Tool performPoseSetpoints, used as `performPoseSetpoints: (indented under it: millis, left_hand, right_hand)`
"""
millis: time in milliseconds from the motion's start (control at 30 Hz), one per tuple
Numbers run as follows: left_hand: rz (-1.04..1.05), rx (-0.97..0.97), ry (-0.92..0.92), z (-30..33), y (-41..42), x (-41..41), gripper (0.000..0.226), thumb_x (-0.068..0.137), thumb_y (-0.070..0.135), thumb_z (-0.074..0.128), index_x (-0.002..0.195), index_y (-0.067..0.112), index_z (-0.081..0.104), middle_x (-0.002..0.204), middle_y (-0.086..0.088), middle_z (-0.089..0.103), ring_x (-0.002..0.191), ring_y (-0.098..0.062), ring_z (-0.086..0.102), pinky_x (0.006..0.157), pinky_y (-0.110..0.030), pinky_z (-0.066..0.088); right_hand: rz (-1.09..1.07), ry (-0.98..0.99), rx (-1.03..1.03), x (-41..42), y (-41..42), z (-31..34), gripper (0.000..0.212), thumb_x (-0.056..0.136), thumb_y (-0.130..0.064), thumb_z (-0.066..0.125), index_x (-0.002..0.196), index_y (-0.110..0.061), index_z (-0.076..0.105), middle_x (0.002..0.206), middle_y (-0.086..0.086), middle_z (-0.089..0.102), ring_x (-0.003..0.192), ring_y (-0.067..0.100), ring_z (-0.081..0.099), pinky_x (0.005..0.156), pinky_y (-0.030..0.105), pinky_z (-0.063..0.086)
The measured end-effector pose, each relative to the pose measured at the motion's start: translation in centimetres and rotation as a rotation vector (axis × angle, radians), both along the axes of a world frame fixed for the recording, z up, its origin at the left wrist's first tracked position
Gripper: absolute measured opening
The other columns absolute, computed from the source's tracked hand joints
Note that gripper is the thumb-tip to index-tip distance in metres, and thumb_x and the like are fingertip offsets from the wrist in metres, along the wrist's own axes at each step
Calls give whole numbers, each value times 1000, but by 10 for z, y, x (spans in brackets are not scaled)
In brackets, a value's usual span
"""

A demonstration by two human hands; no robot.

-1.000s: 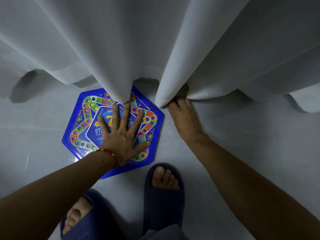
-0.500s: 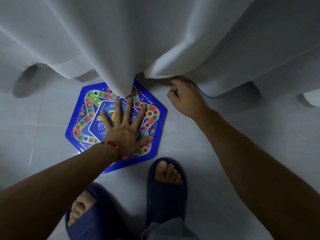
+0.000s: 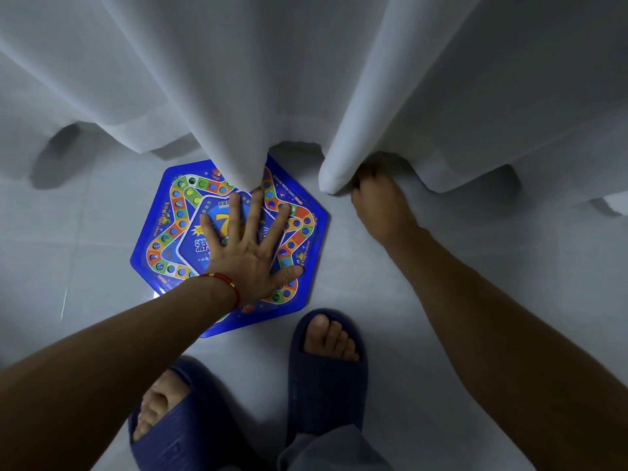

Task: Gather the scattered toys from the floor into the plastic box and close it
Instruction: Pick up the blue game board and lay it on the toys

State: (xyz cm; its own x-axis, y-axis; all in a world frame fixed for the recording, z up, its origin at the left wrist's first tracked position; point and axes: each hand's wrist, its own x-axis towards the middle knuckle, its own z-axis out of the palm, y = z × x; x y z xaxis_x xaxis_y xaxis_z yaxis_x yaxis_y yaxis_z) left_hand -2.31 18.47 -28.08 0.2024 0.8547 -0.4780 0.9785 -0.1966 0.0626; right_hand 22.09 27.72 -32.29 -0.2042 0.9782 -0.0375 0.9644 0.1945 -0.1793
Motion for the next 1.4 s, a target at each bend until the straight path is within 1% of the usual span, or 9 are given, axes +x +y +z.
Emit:
performPoseSetpoints:
  millis: [100, 200, 367, 600, 700, 800, 1000, 1133, 1400]
  left_hand:
    - [-44, -112, 33, 13, 8, -1, 106, 72, 92, 25, 145, 41, -33, 158, -7, -34, 144, -40, -29, 109, -76, 2]
    - [-52, -273, -20, 49, 23, -7, 102, 81, 75, 51, 154, 40, -10, 162, -4, -24, 149, -39, -16, 112, -70, 12]
    - [416, -266, -509, 134, -9, -16, 37, 96, 32, 56, 131, 20, 59, 134, -7, 59, 117, -25, 58, 97, -36, 48]
    - [1427, -541, -1922, 260, -122, -56, 43, 99, 41, 43, 112, 4, 59, 104, -20, 61, 97, -38, 62, 90, -57, 52]
    - [1558, -289, -2208, 294, -165, -100, 35, 98, 33, 40, 100, 3, 57, 88, -21, 68, 84, -33, 65, 83, -49, 54]
    - [1695, -81, -2304, 309, -212, -147, 37, 96, 25, 42, 113, -5, 57, 113, -28, 65, 104, -39, 66, 88, -47, 56]
    - [1997, 424, -1969, 308, -296, -231, 18, 88, 24, 53, 91, 6, 53, 83, -11, 44, 71, -22, 47, 77, -33, 47]
    - [1987, 427, -1560, 294, -318, -248, 15, 91, 28, 53, 99, 18, 61, 99, 8, 58, 90, -16, 61, 74, -32, 41]
    - [1401, 330, -759, 216, -271, -191, 82, 90, 25, 60, 156, 35, 13, 159, -2, 30, 139, -31, 40, 106, -39, 39]
  right_hand:
    - [39, 10, 38, -1, -41, 6, 28, 83, 1, 72, 109, 1, 63, 105, 21, 62, 98, 31, 60, 91, 38, 50]
    - [-372, 544, -180, 0, -80, 37, 14, 91, 1, 57, 99, -5, 67, 96, 13, 65, 87, 21, 60, 82, 37, 51]
    - [-850, 1360, -992, -30, -111, 147, 13, 95, -14, 53, 98, -7, 63, 68, 4, 53, 54, 15, 47, 50, 26, 32]
    - [32, 944, -1420, -167, -128, 337, 22, 92, -18, 61, 109, -3, 63, 85, 15, 49, 74, 25, 48, 83, 36, 51]
    - [323, 783, -1451, -237, -161, 393, 22, 94, -14, 55, 115, -8, 54, 98, 17, 46, 92, 31, 47, 90, 36, 56]
    - [477, 688, -1319, -282, -189, 424, 26, 97, -11, 53, 116, 5, 60, 102, 26, 62, 99, 31, 64, 84, 33, 59]
    - [341, 612, -1021, -299, -196, 357, 20, 91, -19, 64, 104, -7, 72, 100, 14, 67, 87, 24, 65, 69, 37, 57]
    - [130, 427, -897, -253, -189, 258, 13, 92, -19, 59, 96, -7, 64, 91, 12, 61, 81, 23, 58, 70, 36, 51]
    - [382, -352, -605, -177, -194, 144, 69, 92, -37, 63, 152, -31, 30, 163, 7, 15, 148, 32, 21, 112, 55, 32]
